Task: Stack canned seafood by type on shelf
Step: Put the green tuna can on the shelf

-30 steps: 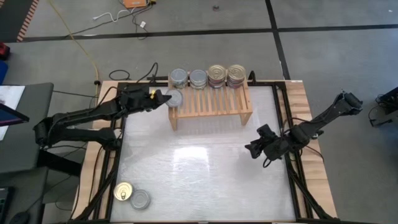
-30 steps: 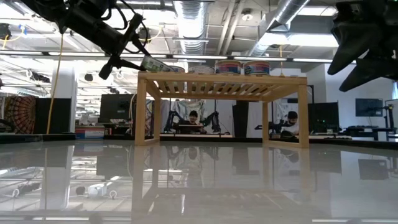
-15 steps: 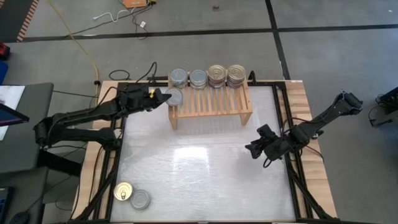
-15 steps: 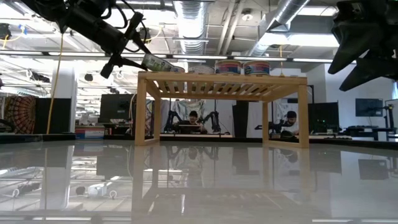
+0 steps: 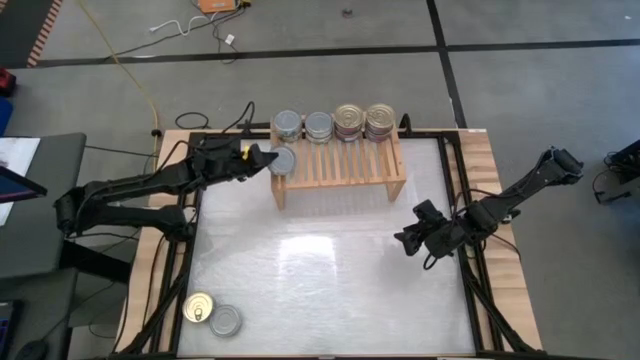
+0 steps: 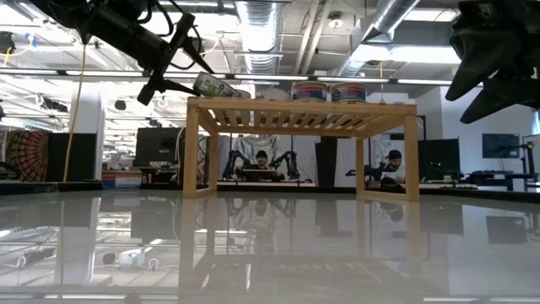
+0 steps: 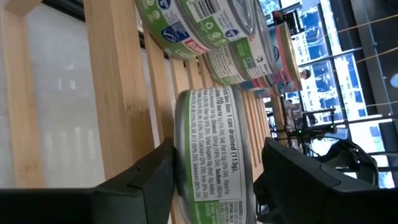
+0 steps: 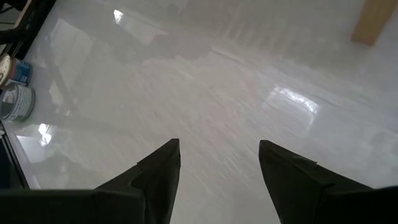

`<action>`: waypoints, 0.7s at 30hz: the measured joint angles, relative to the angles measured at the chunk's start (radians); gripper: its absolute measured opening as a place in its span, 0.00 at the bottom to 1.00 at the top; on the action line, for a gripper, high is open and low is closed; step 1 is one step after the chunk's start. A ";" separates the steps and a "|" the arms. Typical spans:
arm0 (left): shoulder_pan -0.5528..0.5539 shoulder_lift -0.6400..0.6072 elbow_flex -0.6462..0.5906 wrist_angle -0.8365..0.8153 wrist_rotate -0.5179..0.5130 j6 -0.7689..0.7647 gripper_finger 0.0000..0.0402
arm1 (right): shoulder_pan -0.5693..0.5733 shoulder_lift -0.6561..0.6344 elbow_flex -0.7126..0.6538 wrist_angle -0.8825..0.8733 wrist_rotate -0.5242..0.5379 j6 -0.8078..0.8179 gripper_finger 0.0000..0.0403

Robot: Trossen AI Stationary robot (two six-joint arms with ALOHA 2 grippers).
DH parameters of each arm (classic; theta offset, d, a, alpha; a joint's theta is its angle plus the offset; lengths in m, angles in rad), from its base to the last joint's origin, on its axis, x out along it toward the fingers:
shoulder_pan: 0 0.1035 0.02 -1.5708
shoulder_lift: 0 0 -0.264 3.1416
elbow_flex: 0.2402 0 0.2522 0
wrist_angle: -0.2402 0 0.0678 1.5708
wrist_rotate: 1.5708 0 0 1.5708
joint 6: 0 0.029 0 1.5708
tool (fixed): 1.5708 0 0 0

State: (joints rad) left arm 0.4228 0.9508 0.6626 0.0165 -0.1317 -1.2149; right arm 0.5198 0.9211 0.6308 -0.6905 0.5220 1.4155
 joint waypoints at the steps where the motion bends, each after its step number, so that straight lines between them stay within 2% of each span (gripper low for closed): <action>1: 0.000 0.000 0.000 0.001 -0.003 0.009 0.56 | 0.000 0.000 0.000 0.000 0.000 -0.002 0.61; 10: -0.004 0.000 0.000 0.005 -0.071 0.198 0.57 | 0.001 0.000 0.000 0.004 -0.001 -0.002 0.61; 14: -0.028 0.000 0.000 0.012 -0.136 0.232 0.57 | 0.001 0.000 0.000 0.019 -0.001 -0.002 0.61; 21: -0.076 0.011 0.000 0.062 -0.177 0.268 0.57 | 0.001 0.000 0.000 0.019 -0.001 -0.002 0.61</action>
State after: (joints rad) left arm 0.3465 0.9616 0.6628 0.0786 -0.3088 -0.9465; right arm 0.5209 0.9211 0.6308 -0.6716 0.5209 1.4130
